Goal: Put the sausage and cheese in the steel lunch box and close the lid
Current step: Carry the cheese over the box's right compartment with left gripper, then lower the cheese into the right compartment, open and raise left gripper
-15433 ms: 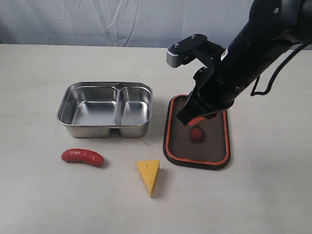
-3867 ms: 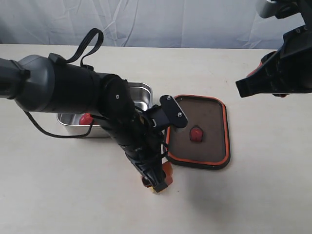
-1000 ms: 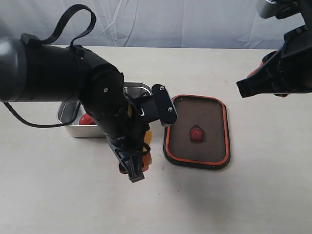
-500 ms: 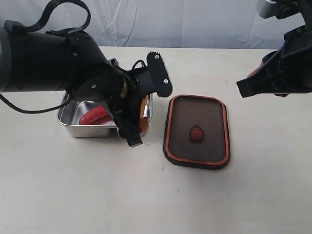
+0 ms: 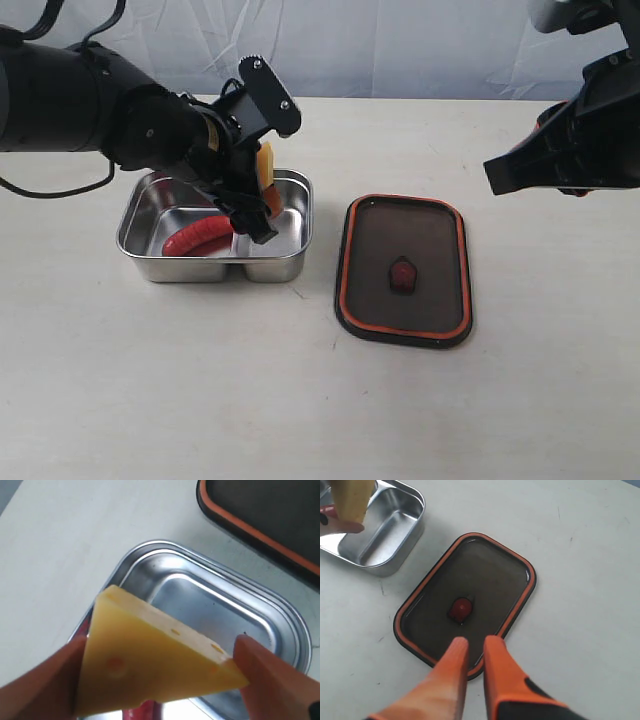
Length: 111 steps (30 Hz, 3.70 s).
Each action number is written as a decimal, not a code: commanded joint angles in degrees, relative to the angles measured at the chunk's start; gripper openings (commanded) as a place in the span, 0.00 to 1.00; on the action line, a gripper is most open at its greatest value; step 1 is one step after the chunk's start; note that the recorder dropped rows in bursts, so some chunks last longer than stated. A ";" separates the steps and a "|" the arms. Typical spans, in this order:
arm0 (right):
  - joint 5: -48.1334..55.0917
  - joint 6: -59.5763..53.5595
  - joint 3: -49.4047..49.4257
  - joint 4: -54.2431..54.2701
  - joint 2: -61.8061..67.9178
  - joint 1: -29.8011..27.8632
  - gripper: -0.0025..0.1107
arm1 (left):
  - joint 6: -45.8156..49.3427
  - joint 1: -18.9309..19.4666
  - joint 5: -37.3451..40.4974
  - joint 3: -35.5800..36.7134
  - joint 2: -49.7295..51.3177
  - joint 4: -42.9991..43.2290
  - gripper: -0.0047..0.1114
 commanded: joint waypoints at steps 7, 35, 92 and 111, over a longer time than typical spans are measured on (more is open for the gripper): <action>-0.16 0.41 0.19 -0.52 -0.37 -0.27 0.14 | 1.10 0.40 -3.08 -0.37 4.34 -1.08 0.04; -0.17 0.51 0.19 -0.76 -0.37 -0.27 0.14 | 0.87 0.40 -8.32 -0.37 8.03 -2.80 0.13; -0.22 0.55 0.19 -0.55 -0.37 -0.27 0.14 | 16.72 0.88 16.94 -14.18 8.37 -10.46 0.63; 2.03 0.89 0.19 0.34 -0.37 -0.27 0.14 | 25.15 1.26 16.63 -14.18 8.37 -11.21 0.81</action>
